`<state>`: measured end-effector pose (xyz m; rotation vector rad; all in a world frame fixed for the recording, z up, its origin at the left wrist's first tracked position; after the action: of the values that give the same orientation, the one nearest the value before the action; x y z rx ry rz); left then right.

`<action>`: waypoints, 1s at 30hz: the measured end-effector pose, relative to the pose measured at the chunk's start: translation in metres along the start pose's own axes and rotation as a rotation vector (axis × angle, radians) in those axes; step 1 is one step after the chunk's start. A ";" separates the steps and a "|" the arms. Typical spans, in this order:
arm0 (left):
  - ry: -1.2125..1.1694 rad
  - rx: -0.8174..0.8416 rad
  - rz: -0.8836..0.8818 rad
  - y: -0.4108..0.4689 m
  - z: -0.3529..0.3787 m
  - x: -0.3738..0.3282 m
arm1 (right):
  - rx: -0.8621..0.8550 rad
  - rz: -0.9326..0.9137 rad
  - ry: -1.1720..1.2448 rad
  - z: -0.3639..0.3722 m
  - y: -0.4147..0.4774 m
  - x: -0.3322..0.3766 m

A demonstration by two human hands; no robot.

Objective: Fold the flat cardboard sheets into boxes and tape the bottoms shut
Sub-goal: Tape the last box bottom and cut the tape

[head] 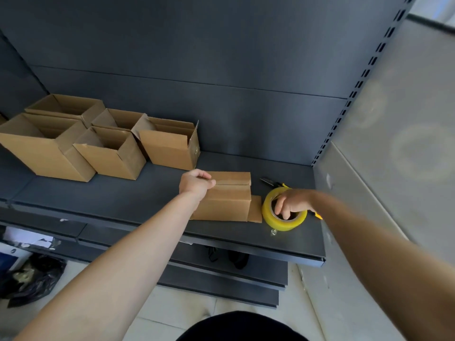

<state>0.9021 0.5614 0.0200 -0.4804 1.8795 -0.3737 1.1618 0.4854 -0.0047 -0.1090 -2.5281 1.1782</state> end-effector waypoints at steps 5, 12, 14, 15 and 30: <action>0.041 0.014 0.022 -0.001 0.000 -0.004 | 0.017 0.009 -0.418 0.024 0.004 0.007; 0.144 -0.056 0.107 -0.007 0.000 -0.009 | -0.256 -0.030 -0.194 -0.036 -0.040 0.022; 0.150 -0.052 0.126 -0.007 0.002 -0.009 | -0.314 -0.058 -0.076 -0.060 -0.059 0.029; 0.147 -0.044 0.130 -0.007 0.002 -0.008 | -0.327 -0.078 -0.012 -0.068 -0.066 0.034; 0.025 0.065 0.088 -0.011 -0.011 -0.008 | -0.397 -0.271 0.024 -0.089 -0.048 0.157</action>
<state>0.8955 0.5557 0.0356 -0.3499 1.8991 -0.3829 1.0490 0.5523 0.1286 0.1192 -2.6187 0.5633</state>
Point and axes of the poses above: each hand's wrist, its own y-axis towards the middle knuckle, its own z-axis out of the palm, x = y × z, the point moved 8 cm from there along y, towards the middle knuckle, and after that the axes turned 5 degrees about -z, right-handed, at the moved point
